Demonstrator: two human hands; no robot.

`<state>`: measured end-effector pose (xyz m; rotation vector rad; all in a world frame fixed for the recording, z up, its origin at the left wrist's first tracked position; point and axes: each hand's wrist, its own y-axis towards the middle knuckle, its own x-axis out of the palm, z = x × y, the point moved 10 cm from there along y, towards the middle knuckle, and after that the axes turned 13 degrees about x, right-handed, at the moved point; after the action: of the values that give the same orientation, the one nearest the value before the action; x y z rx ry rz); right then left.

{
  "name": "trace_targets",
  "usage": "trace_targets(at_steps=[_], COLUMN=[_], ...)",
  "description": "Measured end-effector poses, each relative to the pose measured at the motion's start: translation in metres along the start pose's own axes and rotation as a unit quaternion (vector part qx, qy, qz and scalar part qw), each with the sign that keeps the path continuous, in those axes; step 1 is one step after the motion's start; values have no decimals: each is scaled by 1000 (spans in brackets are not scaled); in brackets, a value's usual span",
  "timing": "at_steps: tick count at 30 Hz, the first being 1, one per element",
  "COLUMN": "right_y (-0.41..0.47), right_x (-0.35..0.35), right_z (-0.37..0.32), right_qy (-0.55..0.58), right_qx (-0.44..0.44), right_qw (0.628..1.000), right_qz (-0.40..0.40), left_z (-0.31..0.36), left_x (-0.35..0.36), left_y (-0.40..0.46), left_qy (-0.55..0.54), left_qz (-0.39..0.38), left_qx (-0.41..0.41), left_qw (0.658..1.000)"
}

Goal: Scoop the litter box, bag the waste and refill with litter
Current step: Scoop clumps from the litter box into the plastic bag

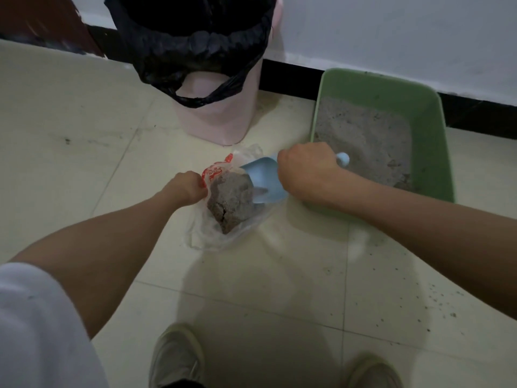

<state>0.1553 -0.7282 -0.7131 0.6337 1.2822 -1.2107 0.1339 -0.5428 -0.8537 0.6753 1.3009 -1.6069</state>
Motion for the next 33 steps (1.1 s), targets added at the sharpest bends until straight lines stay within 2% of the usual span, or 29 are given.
trace_targets(at_steps=[4,10,13,15,19,23,26,29,33], right_y=[1,4,7,4,1,10,18,25,30], right_x=[-4,8,20,24,41,65,78,81,71], right_z=[18,106,168,209,263,284,287,290,298], right_qy=[9,187,233,197,35,-147,-240,-264,-207], right_qx=[9,102,167,209,263,253,231,233,267], right_qw=[1000,977,958,957,964,955,942,936,941], right_qz=[23,-13,-34,-24,-21,-44,-42,-24,-20], left_z=[12,43,77,109,171,211,223,225,222], left_x=[-11,-19,-25,-27,-17,5,16,17,21], left_y=[5,17,27,31,39,49,59,69,81], left_qy=[5,55,27,-5,-46,-99,-120,-120,-123], left_qz=[6,-1,13,30,64,70,86,106,120], left_qx=[20,23,57,96,155,161,158,159,159], left_qw=[1000,998,998,995,985,980,976,974,972])
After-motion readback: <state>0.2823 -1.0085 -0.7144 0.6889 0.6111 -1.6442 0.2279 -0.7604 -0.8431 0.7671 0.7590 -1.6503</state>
